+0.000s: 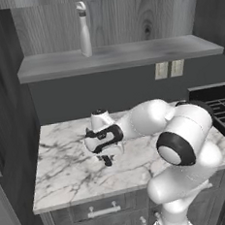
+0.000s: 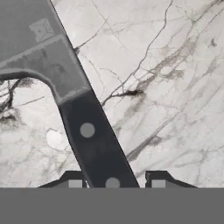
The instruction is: Move the cutting board and knife to the sink. Then move spray from the cabinet to the counter.
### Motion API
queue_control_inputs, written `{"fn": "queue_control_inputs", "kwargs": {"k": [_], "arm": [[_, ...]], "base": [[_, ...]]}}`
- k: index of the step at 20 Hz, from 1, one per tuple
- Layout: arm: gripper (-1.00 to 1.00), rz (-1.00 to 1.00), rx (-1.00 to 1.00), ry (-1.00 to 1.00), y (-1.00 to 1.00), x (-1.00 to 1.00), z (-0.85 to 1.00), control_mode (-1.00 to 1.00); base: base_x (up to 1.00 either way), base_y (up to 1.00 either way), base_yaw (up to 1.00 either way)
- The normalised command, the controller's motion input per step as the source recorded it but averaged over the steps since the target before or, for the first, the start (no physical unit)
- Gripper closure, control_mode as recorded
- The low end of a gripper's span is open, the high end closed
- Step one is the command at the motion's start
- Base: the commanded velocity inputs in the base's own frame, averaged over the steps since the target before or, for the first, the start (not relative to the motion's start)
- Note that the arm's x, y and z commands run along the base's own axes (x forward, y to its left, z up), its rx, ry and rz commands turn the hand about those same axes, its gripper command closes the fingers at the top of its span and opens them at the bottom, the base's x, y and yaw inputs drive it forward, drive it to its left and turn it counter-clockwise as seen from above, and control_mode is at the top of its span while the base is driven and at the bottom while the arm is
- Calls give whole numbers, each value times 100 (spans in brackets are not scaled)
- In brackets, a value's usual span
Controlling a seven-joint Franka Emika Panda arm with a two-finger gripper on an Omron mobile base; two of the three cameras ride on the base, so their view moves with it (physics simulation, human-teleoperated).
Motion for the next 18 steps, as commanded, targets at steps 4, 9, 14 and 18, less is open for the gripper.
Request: {"fn": "queue_control_inputs", "kwargs": {"k": [4,9,14,18], "arm": [[100,0,0,-13,-25,-69,67,-100],[100,0,0,-9,-29,-72,76,-100],[100,0,0,-1,-46,-65,66,-100],[100,0,0,0,-55,-56,68,-100]], "base": [[0,0,0],[0,0,0],[0,0,0],[0,0,0]]}}
